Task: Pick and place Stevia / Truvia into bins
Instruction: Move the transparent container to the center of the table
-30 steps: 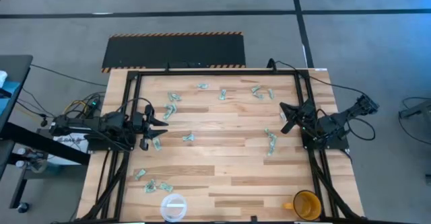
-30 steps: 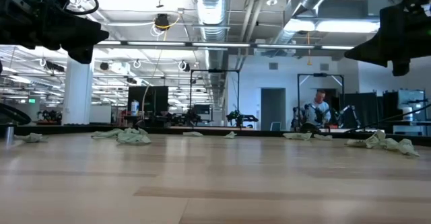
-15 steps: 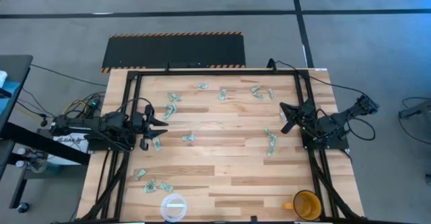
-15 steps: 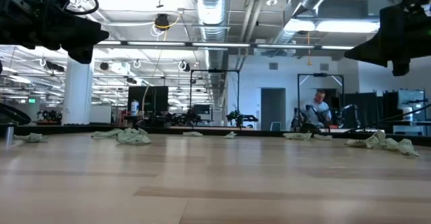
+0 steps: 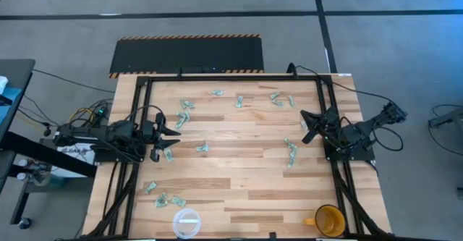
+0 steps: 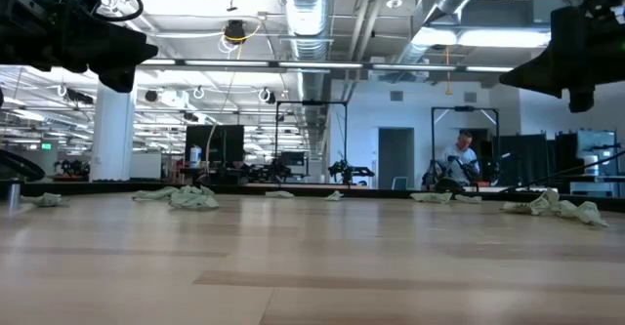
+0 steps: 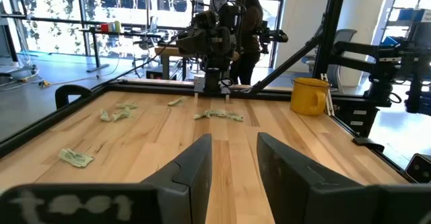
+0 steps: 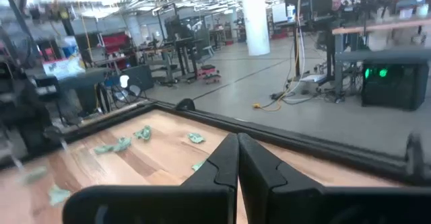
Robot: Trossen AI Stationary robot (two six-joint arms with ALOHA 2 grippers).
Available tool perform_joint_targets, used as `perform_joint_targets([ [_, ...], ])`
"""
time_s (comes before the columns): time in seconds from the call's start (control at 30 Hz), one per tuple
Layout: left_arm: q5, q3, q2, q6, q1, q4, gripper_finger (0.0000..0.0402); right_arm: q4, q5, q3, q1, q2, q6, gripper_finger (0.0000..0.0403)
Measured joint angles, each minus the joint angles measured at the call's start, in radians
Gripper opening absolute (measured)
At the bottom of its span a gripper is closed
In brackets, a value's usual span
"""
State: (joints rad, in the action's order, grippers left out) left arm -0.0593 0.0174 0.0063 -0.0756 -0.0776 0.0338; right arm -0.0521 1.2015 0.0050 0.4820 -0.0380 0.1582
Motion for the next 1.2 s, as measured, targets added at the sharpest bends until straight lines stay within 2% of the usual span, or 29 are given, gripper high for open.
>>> perform_joint_targets([
  [0.13,0.0,0.0,0.0,0.0,0.0,0.0,0.0107,0.0,0.0,0.0,0.0,0.0,0.145,0.0],
  [0.47,0.0,0.0,0.0,0.0,0.0,0.0,0.0107,0.0,0.0,0.0,0.0,0.0,0.268,0.0],
  [0.6,-0.001,0.0,0.0,-0.024,0.0,0.021,0.0107,-0.016,0.0,0.0,0.0,0.0,0.269,0.0],
  [0.83,-0.06,0.001,0.0,-0.016,0.0,0.202,0.0107,-0.116,0.002,0.016,0.0,-0.001,0.261,0.0],
  [0.97,-0.061,0.001,-0.001,-0.013,0.0,0.279,0.0107,-0.177,0.016,0.035,-0.012,0.0,0.156,0.0],
  [1.2,-0.066,0.001,0.0,-0.004,0.0,0.246,0.0107,-0.222,-0.001,0.036,-0.052,0.0,0.139,0.0],
])
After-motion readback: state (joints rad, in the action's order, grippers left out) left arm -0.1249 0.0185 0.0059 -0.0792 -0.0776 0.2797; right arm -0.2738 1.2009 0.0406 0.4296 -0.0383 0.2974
